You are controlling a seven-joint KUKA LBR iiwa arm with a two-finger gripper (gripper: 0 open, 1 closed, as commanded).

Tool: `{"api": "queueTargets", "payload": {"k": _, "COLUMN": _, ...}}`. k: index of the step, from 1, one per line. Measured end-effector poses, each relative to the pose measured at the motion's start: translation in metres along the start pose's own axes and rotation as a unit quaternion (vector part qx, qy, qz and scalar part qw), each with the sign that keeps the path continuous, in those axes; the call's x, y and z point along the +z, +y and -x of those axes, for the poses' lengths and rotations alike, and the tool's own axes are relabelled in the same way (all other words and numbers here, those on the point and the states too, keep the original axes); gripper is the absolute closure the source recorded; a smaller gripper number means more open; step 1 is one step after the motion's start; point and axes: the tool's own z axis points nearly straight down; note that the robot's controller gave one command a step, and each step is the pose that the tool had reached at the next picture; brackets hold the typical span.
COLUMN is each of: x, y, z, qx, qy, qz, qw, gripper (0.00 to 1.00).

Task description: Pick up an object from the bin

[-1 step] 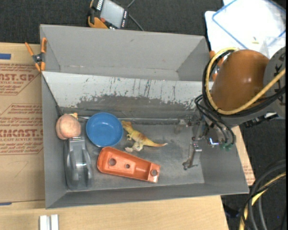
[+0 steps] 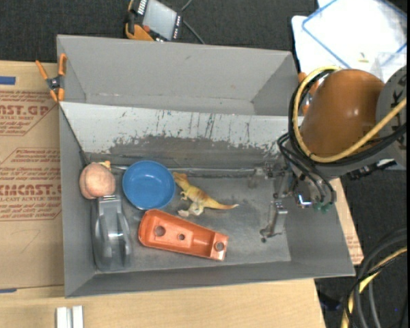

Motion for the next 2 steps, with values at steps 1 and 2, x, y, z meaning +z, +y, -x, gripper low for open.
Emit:
{"api": "queueTargets", "payload": {"k": 1, "x": 0.125, "y": 0.094, "z": -0.008, "qx": -0.094, "qy": 0.0, "qz": 0.0, "qw": 0.9956, "gripper": 0.0}}
{"api": "queueTargets", "payload": {"k": 2, "x": 0.064, "y": 0.105, "z": 0.004, "qx": -0.11, "qy": -0.0079, "qz": -0.002, "qw": 0.9938, "gripper": 0.0}}
